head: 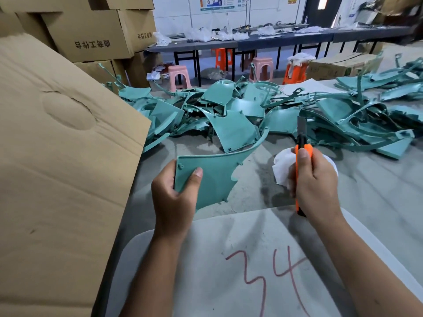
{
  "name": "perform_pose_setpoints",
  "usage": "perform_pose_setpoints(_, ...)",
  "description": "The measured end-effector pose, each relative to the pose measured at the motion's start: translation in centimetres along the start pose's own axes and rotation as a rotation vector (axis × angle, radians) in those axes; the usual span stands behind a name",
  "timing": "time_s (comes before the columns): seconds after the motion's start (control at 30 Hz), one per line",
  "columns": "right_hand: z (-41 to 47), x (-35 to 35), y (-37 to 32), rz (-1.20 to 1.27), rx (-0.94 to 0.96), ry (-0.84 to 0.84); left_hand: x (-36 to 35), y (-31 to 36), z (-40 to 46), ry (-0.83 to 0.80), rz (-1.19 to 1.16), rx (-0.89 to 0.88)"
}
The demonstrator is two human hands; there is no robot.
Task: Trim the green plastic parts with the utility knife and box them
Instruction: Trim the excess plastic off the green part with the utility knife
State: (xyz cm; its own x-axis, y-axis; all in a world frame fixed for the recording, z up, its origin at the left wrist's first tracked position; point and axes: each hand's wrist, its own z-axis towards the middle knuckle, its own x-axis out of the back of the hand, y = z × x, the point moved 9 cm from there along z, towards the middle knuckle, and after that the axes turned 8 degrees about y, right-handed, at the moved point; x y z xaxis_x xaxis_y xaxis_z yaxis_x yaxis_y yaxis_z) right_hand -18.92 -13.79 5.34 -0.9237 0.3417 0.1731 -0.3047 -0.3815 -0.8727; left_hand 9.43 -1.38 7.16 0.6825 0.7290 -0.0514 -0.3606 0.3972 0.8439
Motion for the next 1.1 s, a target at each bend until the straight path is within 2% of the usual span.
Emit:
perform_pose_setpoints(0.1, 0.9, 0.6, 1.9, -0.063, -0.09, -0.002, 1.3, -0.1, 0.7, 0.055, 0.036, -0.023)
perform_pose_setpoints(0.23, 0.6, 0.6, 0.4, -0.444, 0.139, -0.023, 2.9, -0.8, 1.5, 0.129, 0.088, -0.024)
perform_pose_setpoints(0.33, 0.3, 0.2, 0.0, -0.621, 0.182, -0.044, 3.8, -1.8, 2.1, 0.17, 0.095, 0.028)
perform_pose_setpoints(0.57, -0.4, -0.4, -0.3, -0.579, 0.14, -0.121, 4.1, -3.1, 2.4, 0.17, 0.143, 0.064)
perform_pose_setpoints(0.77, -0.9, -2.2, 1.3, -0.767, 0.07, -0.341, 3.5, -2.8, 2.1, 0.091, 0.233, -0.005)
perform_pose_setpoints(1.1, -0.8, -2.7, 1.2, -0.824, 0.103, -0.382, 2.9, -1.9, 2.0, 0.056, 0.33, -0.069)
